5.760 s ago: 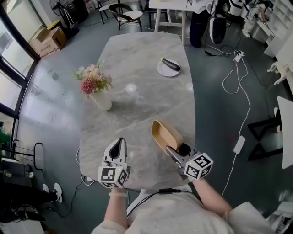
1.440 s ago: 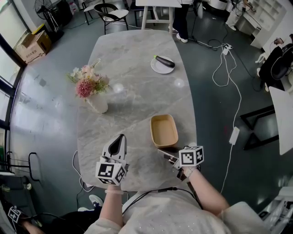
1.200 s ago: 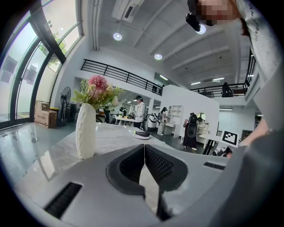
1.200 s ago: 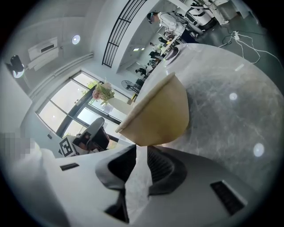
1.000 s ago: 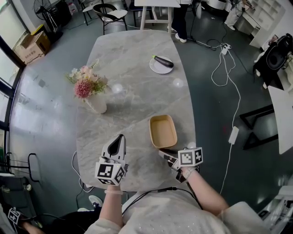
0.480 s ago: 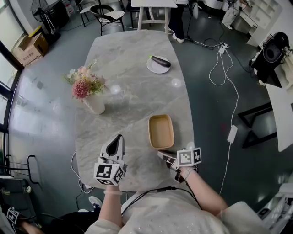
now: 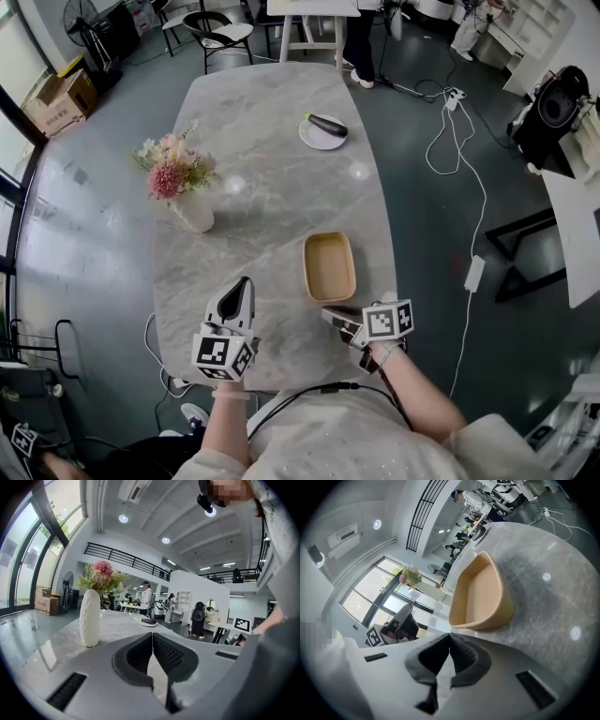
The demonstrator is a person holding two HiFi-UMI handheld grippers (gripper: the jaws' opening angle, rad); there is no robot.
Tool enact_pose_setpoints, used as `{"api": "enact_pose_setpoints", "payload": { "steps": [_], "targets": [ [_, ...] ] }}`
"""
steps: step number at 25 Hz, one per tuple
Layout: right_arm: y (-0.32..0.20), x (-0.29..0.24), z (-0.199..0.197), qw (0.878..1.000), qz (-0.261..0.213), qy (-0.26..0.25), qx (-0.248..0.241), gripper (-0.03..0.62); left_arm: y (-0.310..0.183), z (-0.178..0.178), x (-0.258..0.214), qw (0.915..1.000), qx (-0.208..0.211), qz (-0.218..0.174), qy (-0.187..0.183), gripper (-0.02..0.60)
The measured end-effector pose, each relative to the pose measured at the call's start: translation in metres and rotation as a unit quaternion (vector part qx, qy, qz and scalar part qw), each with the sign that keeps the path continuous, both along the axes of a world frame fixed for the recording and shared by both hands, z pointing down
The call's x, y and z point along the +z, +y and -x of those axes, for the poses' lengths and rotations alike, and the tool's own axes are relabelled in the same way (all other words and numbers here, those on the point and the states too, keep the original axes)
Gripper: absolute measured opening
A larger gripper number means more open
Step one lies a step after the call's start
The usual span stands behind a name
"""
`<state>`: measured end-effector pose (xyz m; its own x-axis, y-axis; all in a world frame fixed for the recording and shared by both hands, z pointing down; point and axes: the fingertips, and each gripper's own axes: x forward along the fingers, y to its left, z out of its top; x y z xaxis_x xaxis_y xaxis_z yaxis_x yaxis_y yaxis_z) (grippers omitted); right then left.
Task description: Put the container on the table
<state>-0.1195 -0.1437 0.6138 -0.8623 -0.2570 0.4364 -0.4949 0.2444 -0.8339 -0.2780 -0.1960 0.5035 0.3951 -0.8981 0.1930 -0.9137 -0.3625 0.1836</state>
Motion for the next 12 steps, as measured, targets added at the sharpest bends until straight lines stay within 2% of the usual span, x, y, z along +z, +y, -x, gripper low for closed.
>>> {"api": "enact_pose_setpoints", "payload": {
  "steps": [12],
  "targets": [
    [-0.003,-0.027,0.010,0.997,-0.047,-0.028,-0.052,0.006,-0.008,-0.006,-0.003,0.9999,0.010,-0.005,0.003,0.008]
  ]
}}
